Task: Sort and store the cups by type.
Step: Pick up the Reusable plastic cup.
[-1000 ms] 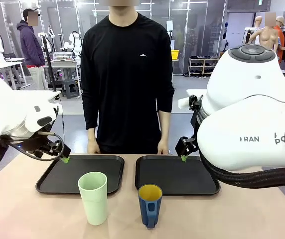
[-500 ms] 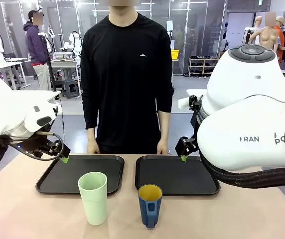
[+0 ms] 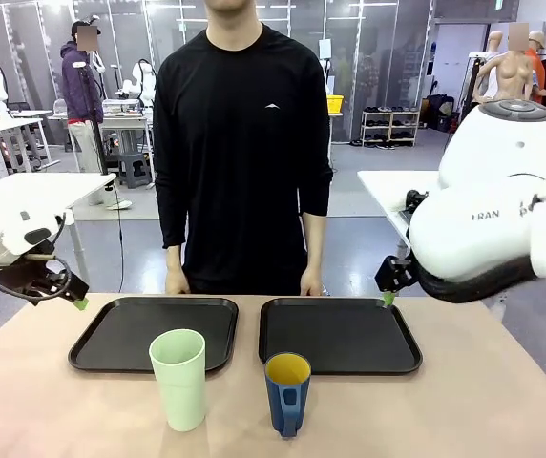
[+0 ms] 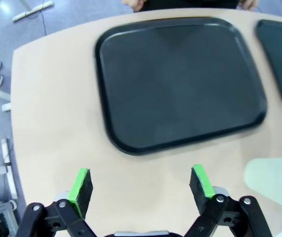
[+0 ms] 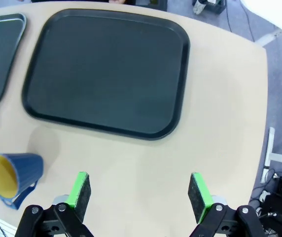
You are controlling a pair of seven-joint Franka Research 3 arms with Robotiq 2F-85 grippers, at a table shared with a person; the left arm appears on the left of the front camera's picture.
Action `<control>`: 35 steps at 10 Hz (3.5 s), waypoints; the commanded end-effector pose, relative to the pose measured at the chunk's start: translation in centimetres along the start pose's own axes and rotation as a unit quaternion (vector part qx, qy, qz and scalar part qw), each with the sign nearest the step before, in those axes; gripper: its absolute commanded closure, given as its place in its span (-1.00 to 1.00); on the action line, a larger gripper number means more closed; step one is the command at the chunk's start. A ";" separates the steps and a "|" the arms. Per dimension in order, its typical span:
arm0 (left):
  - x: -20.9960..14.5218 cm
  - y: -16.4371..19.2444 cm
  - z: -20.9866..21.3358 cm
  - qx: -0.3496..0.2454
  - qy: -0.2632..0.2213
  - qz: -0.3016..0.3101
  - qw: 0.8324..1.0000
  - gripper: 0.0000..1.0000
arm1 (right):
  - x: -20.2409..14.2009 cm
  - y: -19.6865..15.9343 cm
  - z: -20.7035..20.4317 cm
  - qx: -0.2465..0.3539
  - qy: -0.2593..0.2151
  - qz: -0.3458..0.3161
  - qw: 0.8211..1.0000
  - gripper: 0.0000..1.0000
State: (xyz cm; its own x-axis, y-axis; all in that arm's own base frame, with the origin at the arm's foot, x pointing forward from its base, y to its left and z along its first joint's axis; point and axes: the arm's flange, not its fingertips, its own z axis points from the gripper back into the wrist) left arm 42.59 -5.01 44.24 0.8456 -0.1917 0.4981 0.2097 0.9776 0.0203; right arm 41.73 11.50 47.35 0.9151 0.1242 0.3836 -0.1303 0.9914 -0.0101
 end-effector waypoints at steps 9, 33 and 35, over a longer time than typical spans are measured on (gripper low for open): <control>5.7 5.3 -6.1 -0.027 0.028 -0.040 0.998 -1.00 | 7.6 -5.7 -5.5 0.010 0.055 0.067 0.996 -1.00; 5.1 4.9 -6.1 -0.017 0.023 -0.048 0.998 -1.00 | 6.7 -5.3 -5.7 0.019 0.039 0.073 0.996 -1.00; 5.1 4.9 -6.1 -0.017 0.023 -0.048 0.998 -1.00 | 6.7 -5.3 -5.7 0.019 0.039 0.073 0.996 -1.00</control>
State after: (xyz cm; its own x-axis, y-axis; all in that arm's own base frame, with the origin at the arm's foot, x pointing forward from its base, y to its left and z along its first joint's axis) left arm 50.90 -1.99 41.54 0.8417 -0.2937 0.4530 0.3093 0.9501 0.0414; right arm 50.86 7.33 44.78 0.9151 0.2731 0.2966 -0.2780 0.9602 -0.0263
